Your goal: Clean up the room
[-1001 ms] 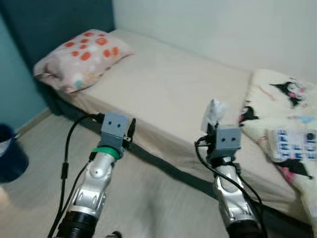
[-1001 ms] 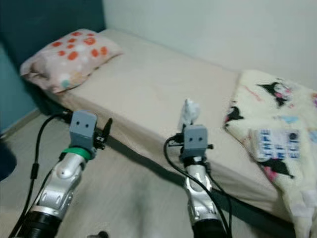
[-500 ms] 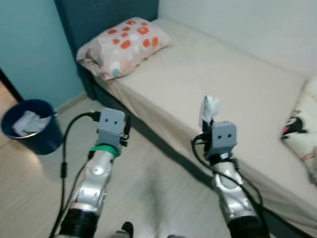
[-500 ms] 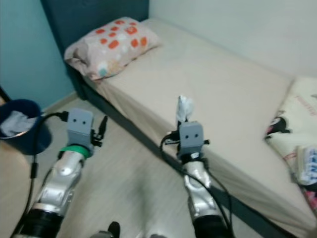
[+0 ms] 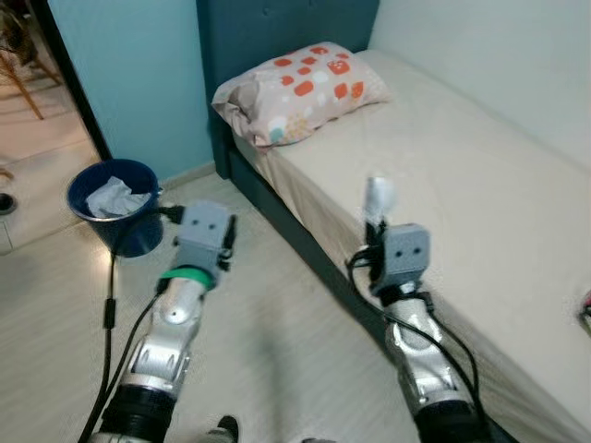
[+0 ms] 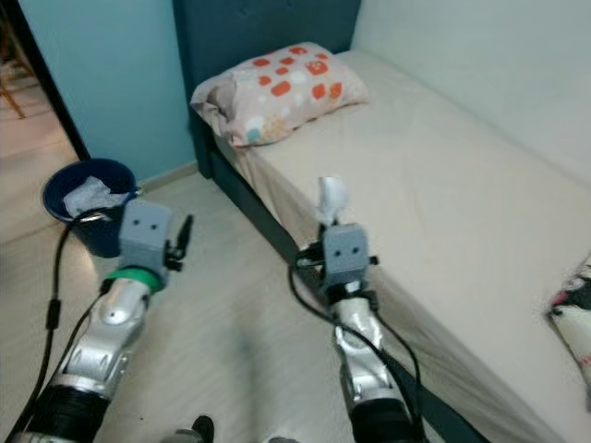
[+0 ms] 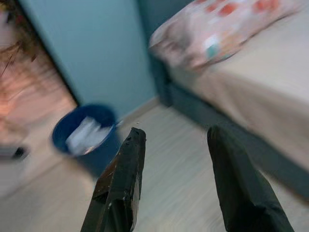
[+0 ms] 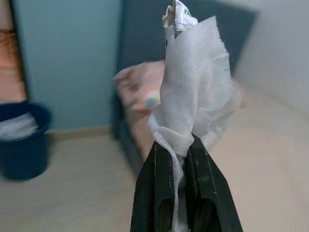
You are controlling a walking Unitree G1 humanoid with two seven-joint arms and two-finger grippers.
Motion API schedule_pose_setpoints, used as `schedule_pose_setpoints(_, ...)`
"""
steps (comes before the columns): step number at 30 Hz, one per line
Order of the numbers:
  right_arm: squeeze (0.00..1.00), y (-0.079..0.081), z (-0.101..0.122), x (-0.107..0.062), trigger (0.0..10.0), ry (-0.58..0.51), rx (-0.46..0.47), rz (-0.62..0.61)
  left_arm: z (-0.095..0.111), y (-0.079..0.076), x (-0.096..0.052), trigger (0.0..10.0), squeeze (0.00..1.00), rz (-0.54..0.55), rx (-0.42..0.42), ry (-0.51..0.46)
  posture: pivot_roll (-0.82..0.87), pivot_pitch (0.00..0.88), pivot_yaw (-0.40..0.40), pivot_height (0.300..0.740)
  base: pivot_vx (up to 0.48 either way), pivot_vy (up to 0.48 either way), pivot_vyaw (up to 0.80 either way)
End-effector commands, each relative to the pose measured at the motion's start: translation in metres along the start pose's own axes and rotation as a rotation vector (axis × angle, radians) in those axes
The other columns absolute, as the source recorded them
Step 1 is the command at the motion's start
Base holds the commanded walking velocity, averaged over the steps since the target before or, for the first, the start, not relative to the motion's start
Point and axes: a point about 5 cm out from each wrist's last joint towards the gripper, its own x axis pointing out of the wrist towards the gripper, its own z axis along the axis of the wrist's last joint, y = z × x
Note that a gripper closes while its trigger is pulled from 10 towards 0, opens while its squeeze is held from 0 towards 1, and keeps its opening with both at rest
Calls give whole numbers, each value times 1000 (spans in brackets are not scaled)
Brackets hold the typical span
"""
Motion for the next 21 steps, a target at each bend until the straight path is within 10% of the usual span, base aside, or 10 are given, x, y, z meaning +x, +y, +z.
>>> schedule_pose_setpoints(1,0,-2,-10,-6,10000,57,31,-7,-16,7,-6,10000,0,34,31,39,-97,42,-8,740,0,0,688)
schedule_pose_setpoints(10,0,2,-31,-21,10000,162,98,16,-43,50,-26,10000,0,298,115,93,-93,50,-9,740,0,0,681)
schedule_pose_setpoints(21,0,9,-32,-28,10000,170,126,87,-39,60,-32,10000,0,284,158,64,-90,61,0,740,0,0,673)
